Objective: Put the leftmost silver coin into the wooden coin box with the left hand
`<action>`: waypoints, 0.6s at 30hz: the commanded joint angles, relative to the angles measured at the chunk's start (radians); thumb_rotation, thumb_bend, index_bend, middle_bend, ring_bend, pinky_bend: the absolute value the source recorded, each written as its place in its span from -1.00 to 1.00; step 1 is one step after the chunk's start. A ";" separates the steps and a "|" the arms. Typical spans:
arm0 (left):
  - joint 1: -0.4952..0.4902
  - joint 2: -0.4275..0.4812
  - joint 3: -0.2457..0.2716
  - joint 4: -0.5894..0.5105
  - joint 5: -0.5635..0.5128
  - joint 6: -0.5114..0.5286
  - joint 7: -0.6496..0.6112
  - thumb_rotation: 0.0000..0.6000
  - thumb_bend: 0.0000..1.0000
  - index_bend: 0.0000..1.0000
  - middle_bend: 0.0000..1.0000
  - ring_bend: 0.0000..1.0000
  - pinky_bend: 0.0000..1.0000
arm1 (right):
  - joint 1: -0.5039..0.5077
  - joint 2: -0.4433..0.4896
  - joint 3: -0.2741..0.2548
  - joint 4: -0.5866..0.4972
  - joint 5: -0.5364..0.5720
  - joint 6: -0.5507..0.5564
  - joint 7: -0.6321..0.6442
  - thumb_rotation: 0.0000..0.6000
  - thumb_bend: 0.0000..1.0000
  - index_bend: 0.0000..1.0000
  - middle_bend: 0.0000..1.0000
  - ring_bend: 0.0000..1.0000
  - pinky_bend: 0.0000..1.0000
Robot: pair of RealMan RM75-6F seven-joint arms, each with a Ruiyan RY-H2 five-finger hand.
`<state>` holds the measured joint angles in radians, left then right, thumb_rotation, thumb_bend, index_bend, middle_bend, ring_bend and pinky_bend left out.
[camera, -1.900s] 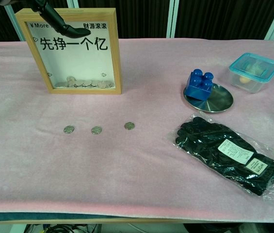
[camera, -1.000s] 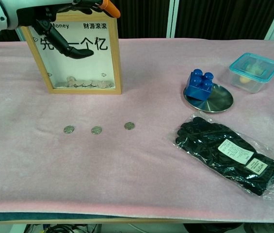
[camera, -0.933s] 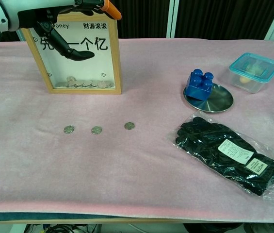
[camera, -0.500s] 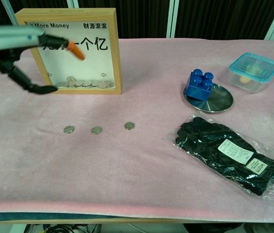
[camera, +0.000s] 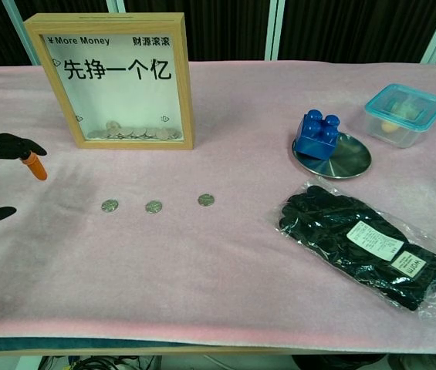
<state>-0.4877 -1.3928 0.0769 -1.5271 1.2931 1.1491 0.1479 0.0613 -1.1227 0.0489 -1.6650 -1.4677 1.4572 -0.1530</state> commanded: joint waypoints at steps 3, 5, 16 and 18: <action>0.007 -0.048 -0.010 0.061 0.051 -0.012 -0.064 1.00 -0.30 -0.29 -0.78 -1.00 -0.97 | 0.002 -0.001 0.002 0.003 0.003 -0.003 0.003 1.00 -0.59 -0.69 -0.87 -0.67 -0.63; 0.003 -0.062 -0.016 0.075 0.061 -0.013 -0.061 1.00 -0.30 -0.28 -0.78 -1.00 -0.97 | 0.002 0.000 0.003 0.004 0.005 -0.004 0.006 1.00 -0.59 -0.69 -0.87 -0.67 -0.63; -0.062 -0.133 -0.089 0.126 -0.021 -0.139 0.029 1.00 -0.30 -0.25 -0.78 -1.00 -0.98 | 0.002 0.003 0.005 0.006 0.009 -0.004 0.013 1.00 -0.59 -0.69 -0.87 -0.67 -0.63; -0.071 -0.142 -0.099 0.130 -0.029 -0.148 0.047 1.00 -0.30 -0.24 -0.78 -1.00 -0.98 | 0.002 0.002 0.006 0.006 0.012 -0.006 0.013 1.00 -0.58 -0.69 -0.87 -0.67 -0.63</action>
<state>-0.5513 -1.5271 -0.0140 -1.4024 1.2711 1.0083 0.1855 0.0634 -1.1203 0.0547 -1.6588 -1.4560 1.4516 -0.1401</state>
